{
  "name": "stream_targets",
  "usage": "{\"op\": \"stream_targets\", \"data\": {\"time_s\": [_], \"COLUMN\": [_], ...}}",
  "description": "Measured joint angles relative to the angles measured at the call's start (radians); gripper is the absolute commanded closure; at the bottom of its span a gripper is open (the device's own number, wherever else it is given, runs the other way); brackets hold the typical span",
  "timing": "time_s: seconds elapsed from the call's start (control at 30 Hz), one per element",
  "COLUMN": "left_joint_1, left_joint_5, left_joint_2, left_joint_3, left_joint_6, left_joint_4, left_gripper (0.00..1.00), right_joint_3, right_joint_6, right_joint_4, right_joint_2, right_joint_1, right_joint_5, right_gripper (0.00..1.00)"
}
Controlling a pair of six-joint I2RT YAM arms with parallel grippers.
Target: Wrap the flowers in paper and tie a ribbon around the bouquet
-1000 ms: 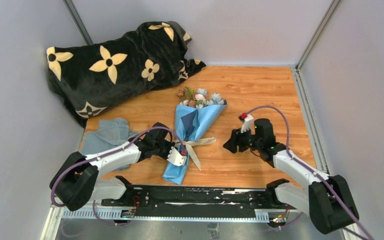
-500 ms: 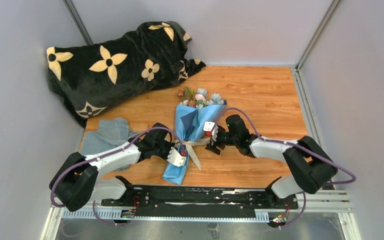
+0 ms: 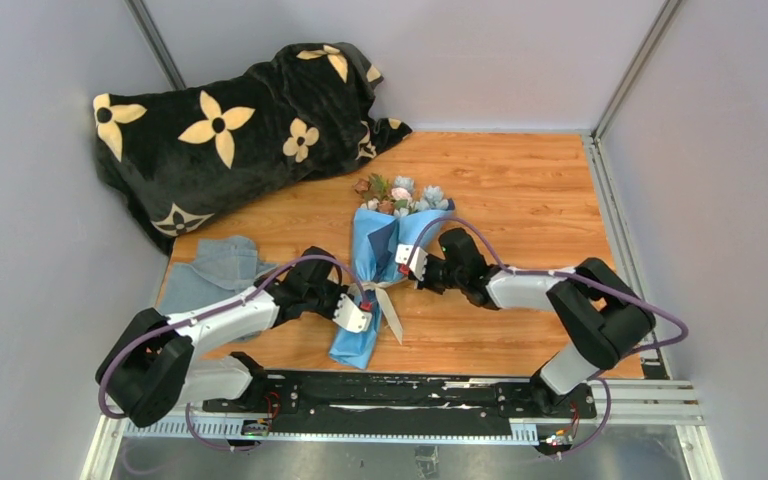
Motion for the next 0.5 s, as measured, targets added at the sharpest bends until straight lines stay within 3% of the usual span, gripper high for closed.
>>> {"op": "stream_targets", "data": {"time_s": [0.27, 0.5], "left_joint_1": [0.101, 0.108], "left_joint_5": [-0.004, 0.003], "left_joint_2": [-0.008, -0.039], "left_joint_3": [-0.041, -0.041], "left_joint_6": [0.087, 0.114], "left_joint_4": [0.016, 0.006], "left_gripper": [1.00, 1.00], "right_joint_3": [-0.082, -0.050], "right_joint_6": [0.051, 0.069], "right_joint_4": [0.020, -0.127], "right_joint_2": [-0.177, -0.292], "right_joint_1": [0.000, 0.023], "right_joint_5": [0.058, 0.116], "right_gripper": [1.00, 1.00]}}
